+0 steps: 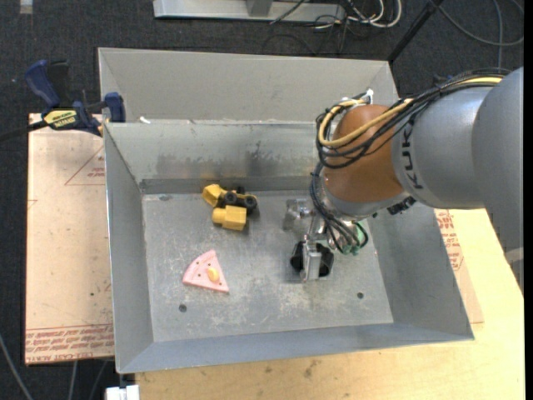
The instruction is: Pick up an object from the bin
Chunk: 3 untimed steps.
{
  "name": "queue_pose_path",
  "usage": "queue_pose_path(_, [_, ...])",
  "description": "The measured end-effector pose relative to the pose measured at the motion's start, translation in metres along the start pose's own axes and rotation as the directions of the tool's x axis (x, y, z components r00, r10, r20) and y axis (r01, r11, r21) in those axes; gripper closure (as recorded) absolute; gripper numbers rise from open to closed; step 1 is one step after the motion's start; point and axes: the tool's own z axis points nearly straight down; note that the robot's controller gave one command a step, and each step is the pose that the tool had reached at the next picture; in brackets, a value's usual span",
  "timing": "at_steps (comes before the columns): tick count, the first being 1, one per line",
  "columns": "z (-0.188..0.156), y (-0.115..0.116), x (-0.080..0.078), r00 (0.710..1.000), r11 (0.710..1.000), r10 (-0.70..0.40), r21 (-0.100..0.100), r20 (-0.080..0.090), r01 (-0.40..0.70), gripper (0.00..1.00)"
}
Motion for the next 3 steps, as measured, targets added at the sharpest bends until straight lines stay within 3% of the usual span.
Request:
queue_pose_path(1, [-0.006, -0.030, -0.001, 1.000, 1.000, 0.003, 0.001, 0.007, -0.003, 1.00])
queue_pose_path(2, [-0.006, -0.030, -0.001, 1.000, 1.000, 0.003, 0.001, 0.007, -0.003, 1.00])
queue_pose_path(3, [-0.206, -0.030, -0.032, 1.000, 1.000, 0.002, 0.003, 0.006, -0.002, 1.00])
